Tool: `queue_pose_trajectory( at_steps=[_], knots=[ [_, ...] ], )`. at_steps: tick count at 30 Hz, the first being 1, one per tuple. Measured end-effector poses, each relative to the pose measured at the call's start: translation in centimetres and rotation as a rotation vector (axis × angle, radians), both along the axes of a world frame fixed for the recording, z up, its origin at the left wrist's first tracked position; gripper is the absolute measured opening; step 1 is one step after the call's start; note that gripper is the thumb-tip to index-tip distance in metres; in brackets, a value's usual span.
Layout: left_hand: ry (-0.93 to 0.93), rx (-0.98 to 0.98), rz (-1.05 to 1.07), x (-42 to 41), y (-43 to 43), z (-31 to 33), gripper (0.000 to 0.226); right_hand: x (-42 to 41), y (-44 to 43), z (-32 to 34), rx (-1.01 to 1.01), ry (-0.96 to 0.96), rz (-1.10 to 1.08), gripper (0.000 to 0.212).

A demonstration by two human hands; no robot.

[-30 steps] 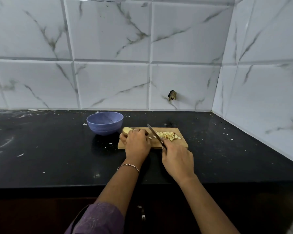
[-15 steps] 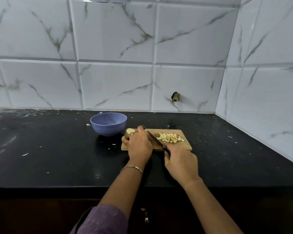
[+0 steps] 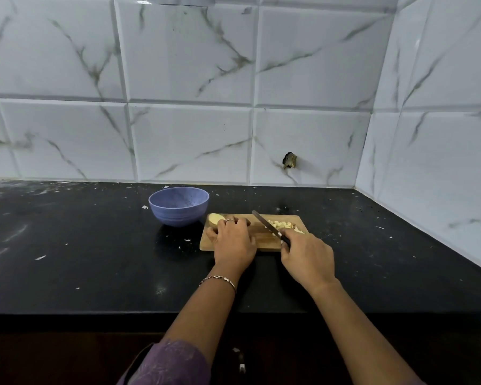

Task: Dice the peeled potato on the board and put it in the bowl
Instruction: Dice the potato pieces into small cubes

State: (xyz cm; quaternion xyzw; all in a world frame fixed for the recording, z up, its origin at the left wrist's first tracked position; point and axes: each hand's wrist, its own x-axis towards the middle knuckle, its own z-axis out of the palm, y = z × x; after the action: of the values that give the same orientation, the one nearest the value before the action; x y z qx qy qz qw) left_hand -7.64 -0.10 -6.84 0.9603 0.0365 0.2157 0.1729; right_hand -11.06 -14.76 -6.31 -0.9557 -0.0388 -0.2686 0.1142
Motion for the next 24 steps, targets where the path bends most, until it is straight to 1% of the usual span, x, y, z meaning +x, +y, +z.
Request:
queue_pose_trajectory(
  at_steps=[6,11,14,16,19,24],
  knots=[
    [-0.005,0.018,-0.045,0.4,-0.2,-0.1,0.041,0.9,-1.0,1.1,-0.022,-0.042,-0.029,0.024],
    [-0.008,0.013,-0.087,0.7,-0.4,-0.2,0.054,1.3,-1.1,0.3,-0.028,-0.105,-0.024,0.031],
    [-0.041,0.044,-0.142,1.0,-0.6,0.1,0.060,1.5,-1.0,0.1,-0.068,-0.126,-0.021,0.034],
    [-0.077,0.087,-0.198,1.3,-0.9,0.4,0.059,1.5,-1.1,0.0,-0.101,-0.117,-0.015,0.036],
    [-0.119,0.207,-0.268,2.2,-1.2,0.8,0.058,1.6,-1.3,0.0,-0.103,-0.113,-0.008,0.038],
    [-0.084,0.335,-0.296,4.0,-1.4,1.2,0.044,2.1,-1.5,-0.1,-0.083,-0.112,0.008,0.036]
  ],
)
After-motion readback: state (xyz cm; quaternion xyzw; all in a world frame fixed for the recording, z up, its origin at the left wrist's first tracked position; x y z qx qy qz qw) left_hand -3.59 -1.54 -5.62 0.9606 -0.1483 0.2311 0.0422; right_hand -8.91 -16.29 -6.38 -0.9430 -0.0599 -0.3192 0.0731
